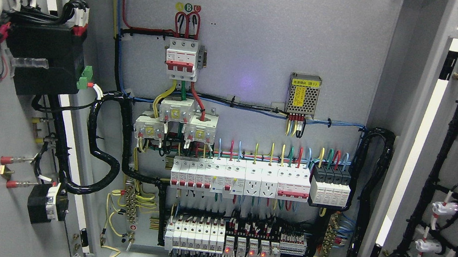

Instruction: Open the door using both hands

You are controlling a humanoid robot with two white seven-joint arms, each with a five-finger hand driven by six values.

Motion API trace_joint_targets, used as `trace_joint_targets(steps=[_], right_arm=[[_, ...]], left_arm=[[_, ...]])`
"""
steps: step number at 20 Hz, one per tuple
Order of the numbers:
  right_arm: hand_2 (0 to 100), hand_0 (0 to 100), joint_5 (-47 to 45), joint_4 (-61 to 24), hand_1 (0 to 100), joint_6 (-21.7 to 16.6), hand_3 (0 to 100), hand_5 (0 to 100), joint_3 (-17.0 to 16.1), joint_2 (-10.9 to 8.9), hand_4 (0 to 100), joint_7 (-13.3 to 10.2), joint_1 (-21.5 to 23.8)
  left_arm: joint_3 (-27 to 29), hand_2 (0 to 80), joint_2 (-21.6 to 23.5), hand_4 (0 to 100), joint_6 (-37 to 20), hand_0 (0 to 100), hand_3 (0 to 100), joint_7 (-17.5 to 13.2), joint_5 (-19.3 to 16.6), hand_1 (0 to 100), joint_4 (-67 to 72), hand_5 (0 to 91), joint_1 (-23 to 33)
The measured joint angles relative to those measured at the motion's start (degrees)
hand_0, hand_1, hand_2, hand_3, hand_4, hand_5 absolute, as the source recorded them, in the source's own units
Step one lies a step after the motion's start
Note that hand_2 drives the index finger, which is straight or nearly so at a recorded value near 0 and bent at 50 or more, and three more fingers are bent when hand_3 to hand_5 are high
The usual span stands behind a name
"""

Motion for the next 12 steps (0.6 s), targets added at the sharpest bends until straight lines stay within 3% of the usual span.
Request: trace_joint_targets(steps=[4, 12], right_arm=[[0, 0, -0.15, -2.20, 0, -4.71, 0, 0, -4.77, -1.38, 0, -0.01, 6.84], [0, 0, -2.58, -5.81, 0, -6.06, 0, 0, -11.97, -3.00, 0, -0.14, 11.94]], left_arm=[[0.00, 0.0, 0.00, 0, -0.08, 0, 0, -0.14, 0.00, 0, 0.00, 0.0, 0.00], [0.00, 0.0, 0.00, 0, -0.13, 0, 0, -0.07, 0.01, 0, 0.00, 0.0, 0.00]])
